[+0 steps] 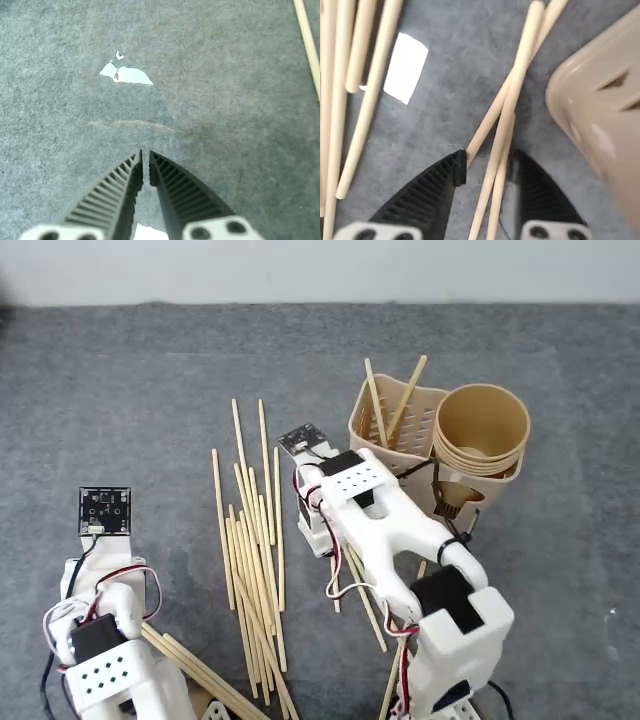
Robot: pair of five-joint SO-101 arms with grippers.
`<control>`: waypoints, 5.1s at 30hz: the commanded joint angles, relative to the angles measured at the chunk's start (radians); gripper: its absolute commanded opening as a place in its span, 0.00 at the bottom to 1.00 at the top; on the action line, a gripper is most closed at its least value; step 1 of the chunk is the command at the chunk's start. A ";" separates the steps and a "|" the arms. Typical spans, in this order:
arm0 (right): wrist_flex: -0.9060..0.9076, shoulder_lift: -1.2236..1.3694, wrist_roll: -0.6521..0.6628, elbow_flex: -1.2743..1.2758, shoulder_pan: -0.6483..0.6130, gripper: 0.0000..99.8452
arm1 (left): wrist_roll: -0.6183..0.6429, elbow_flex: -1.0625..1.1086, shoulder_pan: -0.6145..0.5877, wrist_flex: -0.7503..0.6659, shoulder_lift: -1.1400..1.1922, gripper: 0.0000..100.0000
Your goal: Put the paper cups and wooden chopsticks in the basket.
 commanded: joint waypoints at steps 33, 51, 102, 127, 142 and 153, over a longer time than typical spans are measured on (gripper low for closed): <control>0.467 -0.360 0.012 -0.597 -0.191 0.01 | -0.012 -0.004 -0.002 -0.021 -0.009 0.03; 0.222 -0.576 0.140 -1.066 0.022 0.01 | -0.012 -0.002 -0.002 -0.021 -0.009 0.03; 0.308 -0.644 0.087 -0.615 0.133 0.12 | -0.012 0.013 -0.002 -0.054 -0.009 0.03; 0.137 0.125 -0.190 -0.620 -0.111 0.22 | -0.012 0.013 -0.002 -0.054 -0.009 0.03; -0.111 0.337 -0.189 -0.621 -0.116 0.22 | -0.012 0.013 -0.002 -0.054 -0.009 0.03; -0.058 0.412 -0.107 -0.621 -0.114 0.01 | -0.012 0.013 -0.002 -0.054 -0.009 0.03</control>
